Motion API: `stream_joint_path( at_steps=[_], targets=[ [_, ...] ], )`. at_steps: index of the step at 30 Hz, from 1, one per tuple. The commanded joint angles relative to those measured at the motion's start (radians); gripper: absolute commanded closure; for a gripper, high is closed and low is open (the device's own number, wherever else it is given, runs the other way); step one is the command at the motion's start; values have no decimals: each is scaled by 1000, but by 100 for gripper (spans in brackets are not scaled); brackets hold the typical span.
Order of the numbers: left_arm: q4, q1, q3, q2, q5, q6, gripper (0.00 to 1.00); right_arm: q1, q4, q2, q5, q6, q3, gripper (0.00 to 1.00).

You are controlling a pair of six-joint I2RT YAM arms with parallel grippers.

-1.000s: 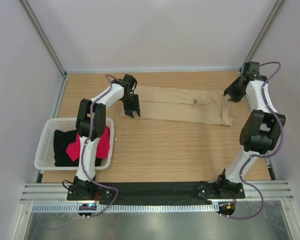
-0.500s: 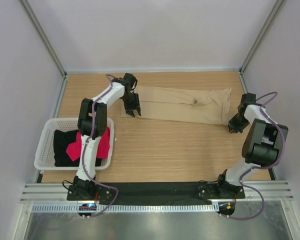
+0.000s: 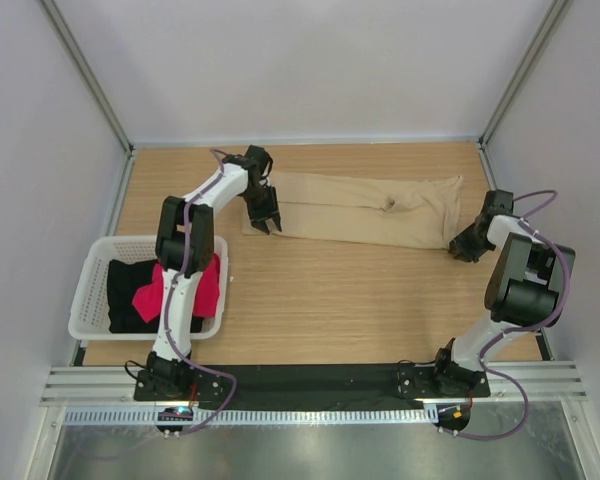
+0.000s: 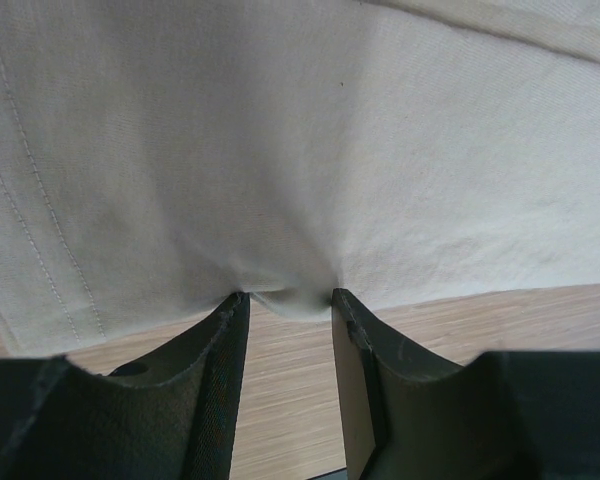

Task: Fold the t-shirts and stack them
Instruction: Fold the tshirt

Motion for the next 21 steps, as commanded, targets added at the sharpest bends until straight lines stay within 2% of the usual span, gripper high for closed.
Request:
stream_joint_path(
  at_steps=[1,12,21],
  targets=[
    [27,12,12,76,-34,3,59,-1,91,-40,-48,48,-5,70],
    [9,16,28,102,-37,3,59,-7,78,-49,-28,102,26,63],
    [2,16,28,110,-39,6,59,-21,118,-33,-19,103,38,64]
  ],
)
